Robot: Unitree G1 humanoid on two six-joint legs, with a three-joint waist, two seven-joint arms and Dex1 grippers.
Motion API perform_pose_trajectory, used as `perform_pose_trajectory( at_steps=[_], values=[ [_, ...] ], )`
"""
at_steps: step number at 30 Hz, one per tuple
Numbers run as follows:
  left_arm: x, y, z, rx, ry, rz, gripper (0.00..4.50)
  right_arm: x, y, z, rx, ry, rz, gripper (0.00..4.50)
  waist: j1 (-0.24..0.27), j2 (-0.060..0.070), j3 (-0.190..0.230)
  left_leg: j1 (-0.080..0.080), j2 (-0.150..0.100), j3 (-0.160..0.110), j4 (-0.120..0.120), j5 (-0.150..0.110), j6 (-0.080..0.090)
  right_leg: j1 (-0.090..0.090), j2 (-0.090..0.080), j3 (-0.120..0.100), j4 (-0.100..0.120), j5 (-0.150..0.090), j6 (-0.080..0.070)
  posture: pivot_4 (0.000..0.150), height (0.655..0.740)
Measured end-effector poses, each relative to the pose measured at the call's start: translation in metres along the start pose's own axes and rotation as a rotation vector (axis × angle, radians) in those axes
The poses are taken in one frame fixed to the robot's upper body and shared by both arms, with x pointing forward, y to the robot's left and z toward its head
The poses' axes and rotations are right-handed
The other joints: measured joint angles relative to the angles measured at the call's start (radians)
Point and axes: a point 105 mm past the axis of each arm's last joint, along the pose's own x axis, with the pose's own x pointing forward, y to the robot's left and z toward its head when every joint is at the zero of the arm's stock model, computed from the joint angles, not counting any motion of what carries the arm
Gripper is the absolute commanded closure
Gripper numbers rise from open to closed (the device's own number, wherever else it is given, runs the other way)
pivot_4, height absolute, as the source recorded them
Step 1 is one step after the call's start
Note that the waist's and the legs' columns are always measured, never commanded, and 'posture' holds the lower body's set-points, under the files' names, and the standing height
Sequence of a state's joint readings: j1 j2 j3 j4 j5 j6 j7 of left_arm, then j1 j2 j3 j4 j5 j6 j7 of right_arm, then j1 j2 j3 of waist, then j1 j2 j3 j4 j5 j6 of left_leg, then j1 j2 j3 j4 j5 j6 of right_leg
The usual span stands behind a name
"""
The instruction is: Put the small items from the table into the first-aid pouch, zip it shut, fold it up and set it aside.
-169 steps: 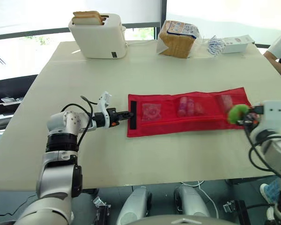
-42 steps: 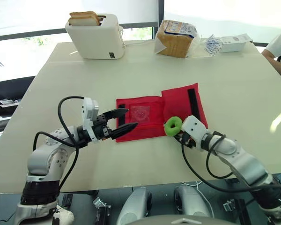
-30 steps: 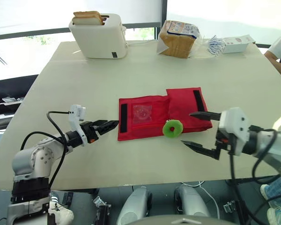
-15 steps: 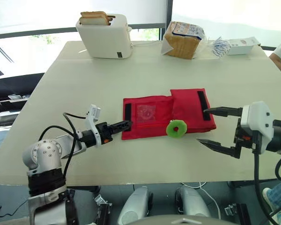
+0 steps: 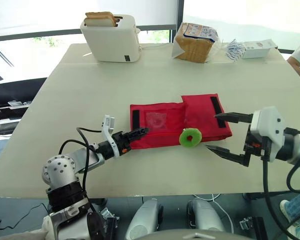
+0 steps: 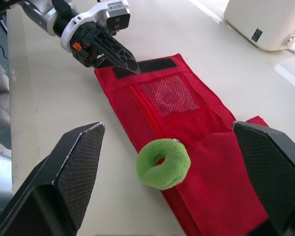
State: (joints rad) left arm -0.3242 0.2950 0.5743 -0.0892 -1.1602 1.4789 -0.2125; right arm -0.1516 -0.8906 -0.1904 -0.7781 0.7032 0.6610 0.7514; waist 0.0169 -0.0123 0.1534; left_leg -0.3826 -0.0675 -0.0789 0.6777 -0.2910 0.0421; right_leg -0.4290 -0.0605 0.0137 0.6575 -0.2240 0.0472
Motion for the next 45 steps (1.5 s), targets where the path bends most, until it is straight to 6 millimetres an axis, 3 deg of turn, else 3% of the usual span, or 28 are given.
perform_pose_trajectory(
  at_steps=[3, 5, 10, 17, 20, 22, 23, 25, 27, 28, 33, 40, 45],
  values=[
    [-0.007, 0.003, 0.001, 0.021, 0.02, 0.014, 3.57, 0.007, -0.008, 0.004, 0.009, -0.034, -0.011, 0.03, -0.002, 0.0, 0.0, 0.0, 0.0, 0.0, 0.0, 0.0, 0.0, 0.0, 0.0, 0.0, 0.0, 0.0, 0.0, 0.15, 0.74],
    [-0.013, 0.005, 0.002, 0.045, 0.04, 0.028, 4.44, 0.011, -0.013, 0.005, 0.004, -0.05, -0.018, 0.03, -0.005, 0.0, 0.0, 0.0, 0.0, 0.0, 0.0, 0.0, 0.0, -0.001, 0.001, 0.001, 0.0, 0.0, 0.0, 0.15, 0.74],
    [-0.031, 0.024, 0.004, 0.073, 0.05, 0.079, 4.44, 0.019, -0.02, -0.007, 0.034, -0.048, -0.033, 0.03, -0.004, 0.0, 0.0, 0.0, 0.0, 0.001, -0.001, 0.0, 0.0, -0.002, 0.001, 0.001, 0.0, 0.0, 0.0, 0.15, 0.74],
    [-0.067, 0.043, 0.043, 0.19, 0.069, 0.155, 4.44, 0.037, -0.02, -0.005, 0.009, -0.076, 0.005, 0.03, -0.008, -0.001, 0.001, 0.0, 0.001, 0.001, -0.002, 0.0, 0.0, -0.002, 0.001, 0.001, -0.001, 0.0, -0.001, 0.15, 0.74],
    [-0.081, 0.049, 0.06, 0.243, 0.074, 0.174, 4.5, 0.053, -0.027, -0.011, 0.024, -0.064, -0.007, 1.21, -0.014, -0.001, 0.001, 0.0, 0.001, 0.001, -0.003, 0.0, 0.0, -0.003, 0.001, 0.001, -0.001, 0.0, -0.001, 0.15, 0.74],
    [-0.086, 0.048, 0.072, 0.275, 0.088, 0.157, 4.5, 0.076, -0.036, -0.014, 0.053, -0.07, -0.039, 2.31, -0.021, -0.001, 0.001, -0.001, 0.001, 0.001, -0.004, 0.0, -0.001, -0.004, 0.001, 0.001, -0.001, 0.0, -0.001, 0.15, 0.74],
    [-0.085, 0.047, 0.074, 0.286, 0.091, 0.149, 4.5, 0.08, -0.036, -0.014, 0.056, -0.07, -0.042, 2.56, -0.023, -0.001, 0.001, -0.001, 0.001, 0.001, -0.004, 0.0, -0.001, -0.005, 0.001, 0.001, -0.001, 0.0, -0.001, 0.15, 0.74],
    [-0.084, 0.038, 0.084, 0.314, 0.097, 0.105, 4.5, 0.105, -0.041, -0.019, 0.035, -0.04, -0.052, 3.25, -0.028, -0.001, 0.001, -0.002, 0.0, 0.001, -0.004, 0.0, -0.001, -0.006, 0.001, 0.001, -0.001, 0.0, -0.001, 0.15, 0.74],
    [-0.079, 0.026, 0.092, 0.346, 0.096, 0.056, 4.5, 0.126, -0.041, -0.028, 0.0, 0.009, -0.049, 4.25, -0.029, -0.001, 0.001, -0.003, 0.0, 0.0, -0.004, 0.0, -0.001, -0.006, 0.001, 0.001, -0.001, 0.0, -0.001, 0.15, 0.74],
    [-0.077, 0.02, 0.094, 0.358, 0.095, 0.036, 4.5, 0.133, -0.041, -0.033, -0.012, 0.033, -0.047, 4.46, -0.03, -0.001, 0.001, -0.003, 0.0, 0.0, -0.004, 0.0, -0.001, -0.006, 0.001, 0.001, -0.001, 0.0, -0.001, 0.15, 0.74],
    [-0.062, -0.01, 0.097, 0.374, 0.121, -0.069, 4.5, 0.156, -0.04, -0.075, -0.07, 0.206, -0.04, 4.46, -0.032, -0.001, 0.001, -0.004, 0.0, 0.0, -0.003, 0.0, -0.001, -0.008, 0.001, 0.0, 0.0, 0.0, -0.001, 0.15, 0.74],
    [-0.018, -0.08, 0.092, 0.351, 0.149, -0.336, 4.5, 0.165, -0.034, -0.08, -0.136, 0.222, -0.012, 4.46, -0.035, -0.003, -0.001, -0.001, 0.0, 0.0, -0.001, 0.001, -0.001, -0.004, 0.002, 0.001, 0.003, 0.0, -0.001, 0.15, 0.74],
    [0.024, -0.103, 0.063, 0.352, 0.246, -0.424, 4.5, 0.167, -0.033, -0.08, -0.119, 0.2, -0.019, 4.46, -0.039, -0.003, -0.001, -0.001, 0.0, 0.0, -0.001, 0.001, -0.001, -0.004, 0.002, 0.001, 0.003, 0.0, -0.001, 0.15, 0.74]
  ],
)
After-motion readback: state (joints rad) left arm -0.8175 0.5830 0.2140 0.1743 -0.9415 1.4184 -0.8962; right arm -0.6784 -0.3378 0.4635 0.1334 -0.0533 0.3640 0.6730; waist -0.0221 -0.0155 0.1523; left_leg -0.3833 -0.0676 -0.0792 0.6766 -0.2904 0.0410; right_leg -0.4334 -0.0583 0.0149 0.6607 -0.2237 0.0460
